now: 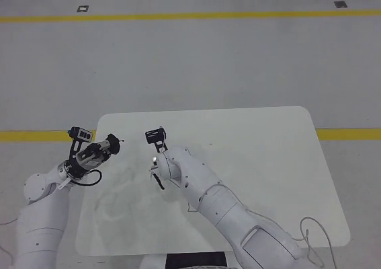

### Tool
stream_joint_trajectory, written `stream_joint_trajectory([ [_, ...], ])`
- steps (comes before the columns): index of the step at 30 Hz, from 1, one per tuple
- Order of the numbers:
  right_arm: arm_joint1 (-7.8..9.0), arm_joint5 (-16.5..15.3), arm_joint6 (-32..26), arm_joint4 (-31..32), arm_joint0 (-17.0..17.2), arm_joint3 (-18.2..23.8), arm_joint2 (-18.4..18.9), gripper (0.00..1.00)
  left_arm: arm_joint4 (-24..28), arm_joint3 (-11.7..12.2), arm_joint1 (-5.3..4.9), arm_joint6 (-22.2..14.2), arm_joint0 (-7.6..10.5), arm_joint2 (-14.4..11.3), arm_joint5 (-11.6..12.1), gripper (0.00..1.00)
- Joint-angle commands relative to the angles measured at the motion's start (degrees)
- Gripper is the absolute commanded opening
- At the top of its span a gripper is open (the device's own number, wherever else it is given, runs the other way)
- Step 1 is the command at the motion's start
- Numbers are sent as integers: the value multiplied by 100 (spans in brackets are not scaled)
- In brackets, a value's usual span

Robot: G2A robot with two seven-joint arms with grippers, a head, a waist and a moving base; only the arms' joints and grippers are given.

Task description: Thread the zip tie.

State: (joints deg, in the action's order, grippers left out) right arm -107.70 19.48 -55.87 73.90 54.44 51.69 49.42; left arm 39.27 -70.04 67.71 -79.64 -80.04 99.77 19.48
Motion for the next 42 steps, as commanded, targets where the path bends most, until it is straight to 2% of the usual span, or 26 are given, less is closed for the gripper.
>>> stream_joint_trajectory([
  [1,-11,0,10,-23,-37,-93,-33,15,0,0,0,0,0,0,0,0],
  [12,-125,0,387,-593,-417,-850,-396,12,0,0,0,0,0,0,0,0],
  [21,-242,0,724,-1238,-777,-1564,-770,20,0,0,0,0,0,0,0,0],
  [23,-265,0,761,-1330,-846,-1704,-827,28,0,0,0,0,0,0,0,0],
  [25,-294,0,807,-1443,-913,-1822,-893,29,0,0,0,0,0,0,0,0],
  [32,-367,0,919,-1780,-1078,-2107,-1144,24,0,0,0,0,0,0,0,0],
  [39,-425,0,1008,-2017,-1220,-2338,-1357,0,0,0,0,0,0,0,0,0],
  [42,-444,0,1072,-2108,-1271,-2437,-1407,0,0,0,0,0,0,0,0,0],
])
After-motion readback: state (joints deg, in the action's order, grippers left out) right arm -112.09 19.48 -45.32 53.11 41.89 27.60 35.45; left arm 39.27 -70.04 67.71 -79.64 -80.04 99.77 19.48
